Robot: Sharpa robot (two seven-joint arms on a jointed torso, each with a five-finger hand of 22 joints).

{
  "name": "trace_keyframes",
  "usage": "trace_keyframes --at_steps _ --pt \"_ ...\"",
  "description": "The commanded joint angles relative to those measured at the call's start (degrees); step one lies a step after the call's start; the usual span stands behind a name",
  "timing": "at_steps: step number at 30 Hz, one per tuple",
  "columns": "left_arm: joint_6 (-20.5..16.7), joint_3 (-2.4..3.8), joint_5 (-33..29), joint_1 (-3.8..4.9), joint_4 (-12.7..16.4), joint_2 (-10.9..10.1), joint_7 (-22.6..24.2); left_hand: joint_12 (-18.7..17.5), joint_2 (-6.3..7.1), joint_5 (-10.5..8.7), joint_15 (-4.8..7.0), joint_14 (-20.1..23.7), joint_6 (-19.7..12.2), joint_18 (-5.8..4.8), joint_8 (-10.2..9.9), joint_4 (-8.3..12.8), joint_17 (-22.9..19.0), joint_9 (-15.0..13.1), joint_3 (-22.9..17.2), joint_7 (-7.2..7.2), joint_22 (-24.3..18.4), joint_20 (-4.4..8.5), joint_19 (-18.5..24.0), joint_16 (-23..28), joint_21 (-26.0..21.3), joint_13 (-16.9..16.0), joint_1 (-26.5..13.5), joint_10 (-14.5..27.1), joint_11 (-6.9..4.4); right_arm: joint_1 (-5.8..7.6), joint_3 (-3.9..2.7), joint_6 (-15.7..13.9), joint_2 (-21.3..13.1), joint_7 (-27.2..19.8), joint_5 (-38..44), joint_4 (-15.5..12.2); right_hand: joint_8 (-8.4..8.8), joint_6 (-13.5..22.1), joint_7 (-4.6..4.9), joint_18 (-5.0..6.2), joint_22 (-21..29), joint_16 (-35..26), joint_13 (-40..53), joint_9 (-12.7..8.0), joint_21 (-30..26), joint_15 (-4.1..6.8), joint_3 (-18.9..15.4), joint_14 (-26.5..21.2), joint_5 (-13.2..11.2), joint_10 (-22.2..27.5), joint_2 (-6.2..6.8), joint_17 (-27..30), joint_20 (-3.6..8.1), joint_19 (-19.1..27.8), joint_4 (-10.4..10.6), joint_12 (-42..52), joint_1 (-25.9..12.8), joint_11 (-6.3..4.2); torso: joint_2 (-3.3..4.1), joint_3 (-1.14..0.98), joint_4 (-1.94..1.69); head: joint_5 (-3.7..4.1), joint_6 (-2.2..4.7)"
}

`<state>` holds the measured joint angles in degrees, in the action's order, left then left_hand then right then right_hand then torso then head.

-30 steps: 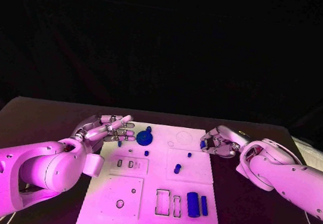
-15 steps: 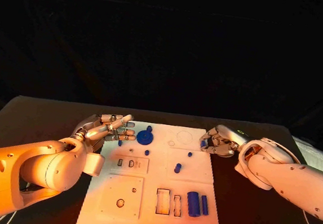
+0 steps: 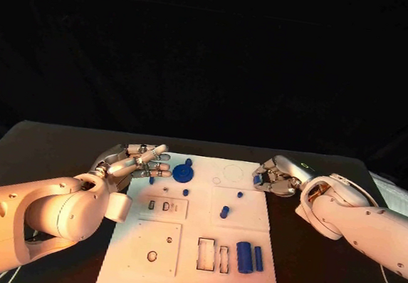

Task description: Assemble the parts on the task board

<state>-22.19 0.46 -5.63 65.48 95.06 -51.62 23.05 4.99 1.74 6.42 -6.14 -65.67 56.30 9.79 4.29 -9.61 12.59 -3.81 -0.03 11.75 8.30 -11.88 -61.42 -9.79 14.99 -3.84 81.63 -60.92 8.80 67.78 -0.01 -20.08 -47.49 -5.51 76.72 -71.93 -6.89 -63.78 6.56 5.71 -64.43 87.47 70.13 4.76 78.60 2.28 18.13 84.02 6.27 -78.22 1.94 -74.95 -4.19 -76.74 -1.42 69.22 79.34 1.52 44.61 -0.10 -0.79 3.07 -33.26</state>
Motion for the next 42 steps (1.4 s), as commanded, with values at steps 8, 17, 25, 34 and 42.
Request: trace_keyframes --at_steps 8,17,25,34,42 --pt "1.02 0.04 -0.07 0.05 -0.31 0.30 0.39 -0.31 -0.57 -0.14 0.14 0.35 0.23 0.47 -0.27 0.33 0.10 0.04 -0.06 -0.13 -0.05 0.00 -0.20 0.23 -0.35 0.03 -0.05 -0.04 0.07 1.31 -0.06 -2.95 -0.99 4.88 -4.31 -6.88 -0.46 -0.89 -0.57 -0.46 0.37 -0.02 -1.31 0.57 0.02 0.46 1.49 4.83 -0.79 0.72 -1.25 -9.66 0.67 0.22 -0.30 -1.45 -0.46 -0.36 -0.32 0.18 0.07 0.19 0.25" --pt "1.13 0.04 -0.13 0.03 -1.09 0.82 0.52 -0.33 -0.62 -0.14 0.14 0.35 0.23 0.47 -0.28 0.41 0.14 0.04 -0.09 -0.13 -0.05 0.00 -0.20 0.26 -0.37 0.04 0.02 -0.04 0.06 1.64 0.00 -2.15 2.70 11.28 -3.63 -13.23 -0.25 -0.57 -0.44 -0.36 0.95 -0.24 -2.61 0.53 -0.28 0.39 2.42 4.74 -0.77 1.47 -1.35 -9.26 0.65 0.53 -0.58 -3.01 -0.91 -0.25 -0.88 0.35 -0.04 -0.55 -0.27" --pt "1.13 0.04 -0.18 0.00 -2.06 1.29 0.58 -0.35 -0.67 -0.14 0.15 0.36 0.22 0.47 -0.30 0.48 0.17 0.05 -0.12 -0.14 -0.06 0.00 -0.21 0.28 -0.38 0.04 0.07 -0.04 0.06 0.90 0.58 -1.24 8.41 15.90 -0.15 -14.32 -0.20 -0.52 -0.41 -0.22 1.65 -0.53 -3.04 0.53 -0.62 0.37 2.85 4.61 -0.56 1.66 -1.22 -8.71 0.63 0.88 -0.82 -3.55 -1.17 -0.23 -1.06 0.43 -0.16 -1.84 -1.01" --pt "1.11 0.04 -0.22 0.01 -2.16 1.59 0.52 -0.35 -0.67 -0.14 0.15 0.36 0.22 0.47 -0.30 0.48 0.17 0.05 -0.12 -0.14 -0.06 0.00 -0.21 0.28 -0.38 0.04 0.07 -0.04 0.06 -0.78 1.29 1.18 13.36 21.07 2.47 -13.33 -0.05 -0.33 -0.32 -0.13 2.18 -0.78 -4.57 0.53 -0.93 0.32 3.40 4.52 -0.25 2.37 -0.88 -8.30 0.58 1.09 -0.75 -5.38 -2.48 -0.15 -0.97 0.45 -0.13 -2.34 -1.50" --pt "0.94 0.04 -0.26 0.01 -2.13 1.63 0.58 -0.36 -0.69 -0.15 0.14 0.36 0.22 0.47 -0.31 0.53 0.20 0.05 -0.12 -0.14 -0.06 0.00 -0.21 0.31 -0.40 0.04 0.10 -0.05 0.06 -2.51 1.54 1.91 15.95 22.90 4.18 -12.40 0.01 -0.28 -0.31 -0.10 2.35 -0.82 -4.72 0.53 -1.03 0.31 3.47 4.51 -0.28 2.34 -0.57 -8.24 0.57 1.13 -0.69 -5.59 -3.11 -0.14 -0.96 0.44 -0.18 -2.41 -1.99"
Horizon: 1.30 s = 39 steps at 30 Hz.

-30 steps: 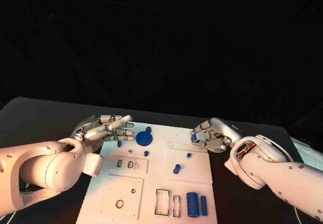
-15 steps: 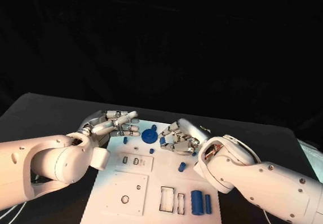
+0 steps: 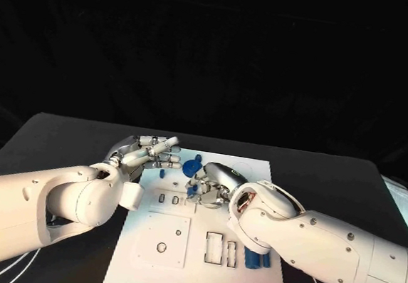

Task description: Assemble the parts on the task board

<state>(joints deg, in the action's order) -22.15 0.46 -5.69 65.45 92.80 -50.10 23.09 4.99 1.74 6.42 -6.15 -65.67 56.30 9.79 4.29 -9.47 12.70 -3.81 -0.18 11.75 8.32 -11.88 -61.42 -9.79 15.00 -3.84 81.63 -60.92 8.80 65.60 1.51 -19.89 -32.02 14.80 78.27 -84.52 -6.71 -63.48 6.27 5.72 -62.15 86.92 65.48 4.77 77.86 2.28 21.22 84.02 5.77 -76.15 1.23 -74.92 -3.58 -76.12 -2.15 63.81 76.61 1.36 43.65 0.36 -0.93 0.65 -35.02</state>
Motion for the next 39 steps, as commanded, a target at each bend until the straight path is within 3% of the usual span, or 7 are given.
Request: trace_keyframes --at_steps 1,13,28,39 --pt "0.87 0.04 -0.30 0.04 0.11 0.09 0.54 -0.36 -0.69 -0.15 0.14 0.36 0.22 0.47 -0.31 0.39 0.09 0.05 0.02 -0.14 -0.07 0.00 -0.21 0.31 -0.40 0.04 0.10 -0.05 0.06 -0.47 0.04 1.83 0.69 2.65 2.82 0.25 -0.17 -0.58 -0.02 -0.09 0.09 -0.28 -0.10 0.52 -0.31 0.31 0.40 4.51 0.16 0.26 0.17 -8.25 -0.04 0.52 0.07 -0.23 -0.54 0.02 0.01 -0.05 -0.02 -0.02 -0.26" --pt "0.78 0.05 -0.48 0.05 0.11 0.00 0.57 -0.36 -0.69 -0.15 0.14 0.36 0.22 0.47 -0.31 0.39 0.09 0.05 0.02 -0.14 -0.07 0.00 -0.21 0.31 -0.40 0.04 0.10 -0.05 0.06 -1.41 0.14 2.61 2.34 2.89 4.11 0.62 -0.16 -0.58 -0.04 -0.10 0.07 -0.29 -0.03 0.53 -0.32 0.32 0.39 4.52 0.14 0.14 0.40 -8.26 -0.04 0.48 0.10 -0.18 -0.91 0.01 -0.02 -0.07 0.02 -0.40 -0.75" --pt "0.82 0.05 -0.46 0.06 0.35 -0.05 0.53 -0.36 -0.69 -0.15 0.14 0.36 0.22 0.47 -0.31 0.39 0.09 0.05 0.02 -0.14 -0.07 0.00 -0.21 0.31 -0.40 0.04 0.10 -0.05 0.06 -1.64 0.19 4.08 2.74 4.04 5.56 0.86 -0.11 -0.57 -0.05 -0.09 0.16 -0.34 -0.17 0.54 -0.39 0.33 0.37 4.51 0.44 0.12 0.74 -8.19 -0.03 0.48 0.17 -0.38 -1.50 -0.01 0.00 -0.09 0.08 -0.73 -1.11" --pt "0.88 0.05 -0.46 0.06 0.43 -0.09 0.44 -0.37 -0.71 -0.17 0.14 0.38 0.24 0.46 -0.32 0.47 0.15 0.05 0.04 -0.14 -0.09 0.00 -0.21 0.36 -0.44 0.03 0.09 -0.10 0.05 -1.77 0.23 4.89 2.50 4.15 6.57 0.65 0.49 0.29 0.26 0.05 1.03 -0.54 -1.76 0.33 -0.92 0.18 0.07 4.45 2.04 1.14 2.15 -7.93 -0.12 0.86 0.21 -2.38 -2.78 0.21 -0.03 -0.09 0.02 -0.79 -1.36"
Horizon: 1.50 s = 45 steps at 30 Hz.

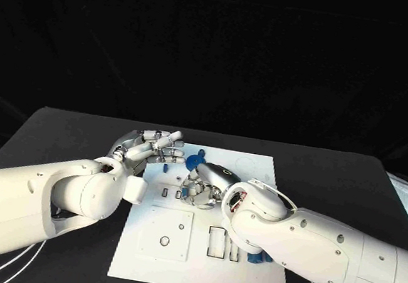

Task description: Assemble the parts on the task board

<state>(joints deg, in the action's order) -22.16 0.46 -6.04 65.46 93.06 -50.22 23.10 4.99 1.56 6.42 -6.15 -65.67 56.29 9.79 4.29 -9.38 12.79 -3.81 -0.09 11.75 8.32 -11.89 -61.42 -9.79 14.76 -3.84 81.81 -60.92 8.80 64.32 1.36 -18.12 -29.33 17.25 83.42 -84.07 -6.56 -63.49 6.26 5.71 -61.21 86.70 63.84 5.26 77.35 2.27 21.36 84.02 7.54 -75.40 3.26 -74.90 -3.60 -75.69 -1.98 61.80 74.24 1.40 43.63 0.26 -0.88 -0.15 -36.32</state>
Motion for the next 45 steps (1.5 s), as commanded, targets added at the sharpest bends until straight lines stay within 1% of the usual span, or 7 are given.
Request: trace_keyframes --at_steps 1,10,29,37,39,40,45 --pt "0.89 0.05 -0.11 0.04 0.16 0.02 0.43 -0.38 -0.54 -0.17 0.14 0.38 0.24 0.46 -0.32 0.38 0.06 0.04 -0.05 -0.14 -0.09 0.00 -0.21 0.36 -0.20 0.03 -0.09 -0.09 0.05 -0.49 0.37 3.13 -0.23 1.73 1.55 0.17 0.37 0.32 0.28 0.05 0.12 -0.33 -0.18 -0.17 -0.43 0.18 -0.10 4.45 0.39 0.42 0.22 -7.93 -0.11 0.44 0.02 -0.46 -0.46 0.19 -0.01 0.01 -0.03 0.01 -0.06" --pt "0.93 0.05 -0.11 0.04 0.11 0.00 0.42 -0.38 -0.54 -0.17 0.14 0.38 0.24 0.46 -0.32 0.38 0.06 0.04 -0.05 -0.14 -0.09 0.00 -0.21 0.36 -0.20 0.03 -0.09 -0.09 0.05 -0.52 0.37 3.15 -0.52 1.82 2.49 -0.17 0.55 0.52 0.40 0.11 0.49 -0.44 -0.67 -0.23 -0.65 0.10 -0.37 4.41 0.91 0.69 0.98 -7.77 -0.18 0.59 -0.05 -1.07 -0.88 0.28 0.02 -0.03 0.01 -0.14 -0.19" --pt "1.08 0.04 -0.11 0.04 0.07 0.03 0.26 -0.41 -0.56 -0.18 0.13 0.38 0.24 0.46 -0.34 0.41 0.12 0.05 -0.01 -0.11 -0.09 0.00 -0.21 0.40 -0.23 0.03 -0.16 -0.09 0.07 -0.55 0.37 0.73 -0.51 2.05 2.60 -0.07 2.03 2.85 1.20 0.49 2.76 -1.22 -3.13 -0.77 -2.08 -0.54 -3.70 4.12 1.68 2.39 3.84 -6.60 -0.73 1.67 1.58 -4.02 -4.09 1.03 0.00 -0.01 0.01 0.01 -0.06" --pt "1.22 0.04 -0.11 0.04 0.06 0.04 0.15 -0.41 -0.56 -0.18 0.13 0.38 0.24 0.46 -0.34 0.41 0.12 0.05 -0.01 -0.11 -0.09 0.00 -0.21 0.40 -0.23 0.03 -0.16 -0.09 0.07 -0.56 0.38 -3.56 -0.61 0.87 2.38 -0.27 2.57 4.32 1.41 0.78 4.41 -1.73 -5.38 -0.96 -3.12 -0.78 -6.28 3.92 1.69 4.28 4.68 -5.89 -0.98 2.47 2.72 -6.60 -4.86 1.32 0.00 -0.01 0.01 0.05 -0.08" --pt "1.25 0.04 -0.11 0.04 0.06 0.05 0.11 -0.41 -0.57 -0.18 0.13 0.38 0.23 0.46 -0.34 0.40 0.12 0.05 0.00 -0.10 -0.10 0.00 -0.21 0.40 -0.23 0.04 -0.18 -0.09 0.07 -0.59 0.38 -4.99 -0.72 0.32 2.04 -0.47 2.69 4.87 1.51 0.82 4.63 -1.81 -5.95 -1.04 -3.29 -0.87 -7.09 3.90 1.73 4.76 4.86 -5.82 -1.03 2.57 3.08 -7.20 -4.98 1.41 0.00 -0.02 -0.01 -0.26 -0.20" --pt "1.31 0.04 -0.11 0.04 0.05 0.07 0.06 -0.43 -0.58 -0.19 0.13 0.38 0.22 0.46 -0.35 0.39 0.15 0.05 0.03 -0.07 -0.10 0.00 -0.21 0.42 -0.25 0.04 -0.24 -0.09 0.09 -0.68 0.37 -6.50 -0.96 -0.44 1.03 -0.88 2.78 5.42 1.61 0.82 4.75 -1.89 -6.20 -1.13 -3.39 -0.94 -7.84 3.87 1.71 5.00 4.96 -5.72 -1.11 2.62 3.44 -7.42 -5.09 1.52 -0.01 -0.02 -0.02 -0.26 -0.22" --pt "1.60 0.04 -0.11 0.04 -0.11 0.15 -0.22 -0.44 -0.59 -0.19 0.12 0.38 0.21 0.45 -0.37 0.38 0.17 0.06 0.06 -0.04 -0.10 -0.01 -0.21 0.44 -0.26 0.04 -0.31 -0.08 0.10 -0.85 0.17 -9.81 -2.42 -3.81 -2.42 -3.13 2.76 6.91 1.95 0.84 5.01 -2.01 -6.37 -1.33 -3.65 -1.21 -10.40 3.83 2.63 5.51 5.07 -5.65 -1.36 2.71 4.45 -7.31 -4.84 1.85 0.01 -0.09 -0.11 -0.09 -0.34"
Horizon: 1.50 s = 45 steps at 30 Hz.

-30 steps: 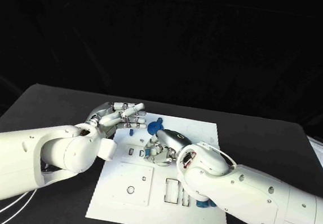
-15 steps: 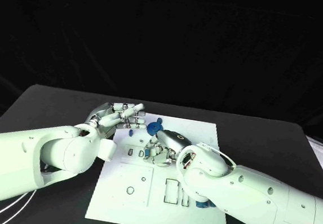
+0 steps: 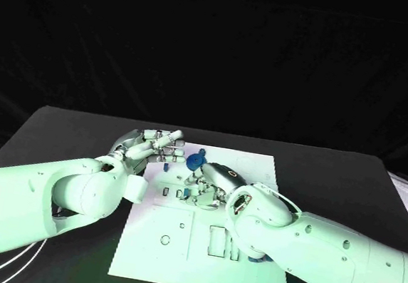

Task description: Assemble the parts on the task board

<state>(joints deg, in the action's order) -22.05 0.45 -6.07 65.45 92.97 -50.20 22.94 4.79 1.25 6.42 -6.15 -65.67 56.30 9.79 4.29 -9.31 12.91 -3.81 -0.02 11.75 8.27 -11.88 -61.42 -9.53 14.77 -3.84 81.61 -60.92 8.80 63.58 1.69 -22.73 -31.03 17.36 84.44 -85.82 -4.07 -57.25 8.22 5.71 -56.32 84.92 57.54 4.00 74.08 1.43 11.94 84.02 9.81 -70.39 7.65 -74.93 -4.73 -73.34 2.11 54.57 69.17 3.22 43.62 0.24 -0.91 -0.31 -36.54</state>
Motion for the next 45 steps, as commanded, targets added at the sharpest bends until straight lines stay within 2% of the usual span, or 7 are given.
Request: trace_keyframes --at_steps 1,11,16,19,24,34,45 --pt "1.56 0.05 -0.10 0.04 -0.07 0.14 -0.15 -0.24 -0.28 -0.19 0.12 0.38 0.21 0.45 -0.37 0.31 0.05 0.06 -0.01 -0.04 -0.05 -0.01 -0.21 0.17 -0.28 0.04 -0.12 -0.08 0.10 -0.12 -0.27 -5.57 -1.22 -4.93 -4.34 -2.04 0.24 0.93 0.06 0.85 0.19 -0.28 -0.11 -0.09 -0.45 -0.43 -1.59 3.82 0.45 0.64 0.64 -5.60 -0.30 0.39 0.58 -0.03 0.38 0.10 0.01 -0.08 -0.07 0.02 -0.14" --pt "1.87 0.04 4.45 0.05 -1.53 0.20 -3.68 0.18 -0.71 -0.19 1.78 -5.32 0.92 0.68 -0.26 1.21 3.47 -0.03 0.52 -0.52 1.58 1.43 -4.85 -3.68 2.47 -0.35 -0.70 -2.03 -0.88 2.77 -1.34 -4.02 -10.02 -24.14 -18.68 -9.20 -0.19 2.27 0.50 1.04 1.14 -0.86 -0.13 -0.10 -1.14 -0.86 -5.19 3.48 0.23 1.81 -1.63 -4.84 -0.77 1.03 1.38 0.73 3.50 0.51 -0.30 -0.07 0.25 -0.14 0.37" --pt "4.12 0.05 12.37 1.00 -2.36 -0.15 -11.03 7.58 -0.99 -0.24 6.20 -15.34 5.76 0.71 2.21 0.90 12.51 -0.93 0.52 -3.58 6.77 5.78 -14.15 -17.84 11.10 -4.55 -1.06 -13.92 -5.19 7.17 -1.45 -1.20 -16.38 -27.56 -34.85 -10.78 -1.43 0.07 0.11 2.41 8.45 -5.09 -0.01 0.22 -5.39 -0.20 -1.53 1.77 -1.57 0.81 -5.73 1.30 -0.36 4.85 -1.53 1.22 9.64 -0.13 -1.02 -0.12 0.66 -0.30 0.09" --pt "5.82 0.04 20.05 2.85 -2.95 0.02 -21.59 13.96 -0.70 -0.35 8.01 -19.10 7.05 -0.72 3.63 0.38 41.49 -1.41 0.77 -5.18 21.48 8.40 -19.29 -48.77 26.82 -10.12 -2.01 -15.12 -6.34 8.82 -1.45 -0.47 -19.02 -28.22 -43.80 -10.14 -1.77 -0.77 -0.06 2.50 9.37 -5.76 0.54 0.21 -6.09 -0.11 -0.75 1.73 -1.48 -0.19 -5.84 1.95 -0.28 5.03 -2.03 1.96 9.77 -0.28 -1.54 -0.15 0.87 -0.50 -0.10" --pt "15.48 -0.04 38.12 6.28 -4.19 0.97 -43.38 28.22 -1.12 -1.31 9.68 -22.66 7.11 -3.94 8.48 -3.44 68.73 -4.75 2.97 -6.25 46.36 9.41 -22.04 -73.83 48.92 -22.33 -7.09 -12.29 -8.24 11.01 -1.37 -0.47 -22.73 -28.11 -51.52 -8.51 -1.59 -0.61 -0.01 2.65 10.40 -6.06 0.22 0.03 -6.82 -0.09 -0.57 1.83 -1.19 -0.28 -5.45 2.09 -0.15 5.26 -2.14 1.68 9.11 -0.26 -2.48 -0.57 0.97 -1.21 -0.72" --pt "26.47 -0.08 55.58 8.79 -8.27 4.90 -60.04 57.43 -2.65 -3.62 10.44 -24.33 3.87 -6.00 21.60 -7.18 77.09 -14.38 10.50 -8.45 63.41 10.21 -23.14 -80.47 62.56 -51.64 -13.10 -13.11 -9.63 11.99 -1.04 0.10 -24.61 -27.78 -53.71 -6.82 -1.53 -0.59 0.01 2.63 10.43 -6.02 0.26 -0.03 -6.93 -0.10 -0.55 1.99 -1.02 -0.53 -5.32 1.88 -0.08 5.04 -2.04 1.81 8.51 -0.24 -3.25 -0.97 1.00 -1.50 -1.27" --pt "31.63 -0.52 59.06 9.83 -15.24 12.59 -64.64 61.13 -3.03 -3.74 11.20 -24.33 -0.35 -7.11 30.13 -7.51 77.09 -23.00 14.99 -9.32 69.52 10.85 -24.47 -80.47 66.82 -55.76 -15.79 -13.21 -10.42 12.06 -0.45 1.52 -23.16 -26.82 -49.69 -5.35 -1.37 -0.39 -0.03 2.64 10.91 -6.39 -0.14 -0.12 -7.40 -0.06 -1.14 2.14 -4.72 -0.68 -5.22 2.11 0.01 4.72 -1.88 1.60 7.40 -0.24 -3.50 -0.89 1.04 -1.85 -1.86"
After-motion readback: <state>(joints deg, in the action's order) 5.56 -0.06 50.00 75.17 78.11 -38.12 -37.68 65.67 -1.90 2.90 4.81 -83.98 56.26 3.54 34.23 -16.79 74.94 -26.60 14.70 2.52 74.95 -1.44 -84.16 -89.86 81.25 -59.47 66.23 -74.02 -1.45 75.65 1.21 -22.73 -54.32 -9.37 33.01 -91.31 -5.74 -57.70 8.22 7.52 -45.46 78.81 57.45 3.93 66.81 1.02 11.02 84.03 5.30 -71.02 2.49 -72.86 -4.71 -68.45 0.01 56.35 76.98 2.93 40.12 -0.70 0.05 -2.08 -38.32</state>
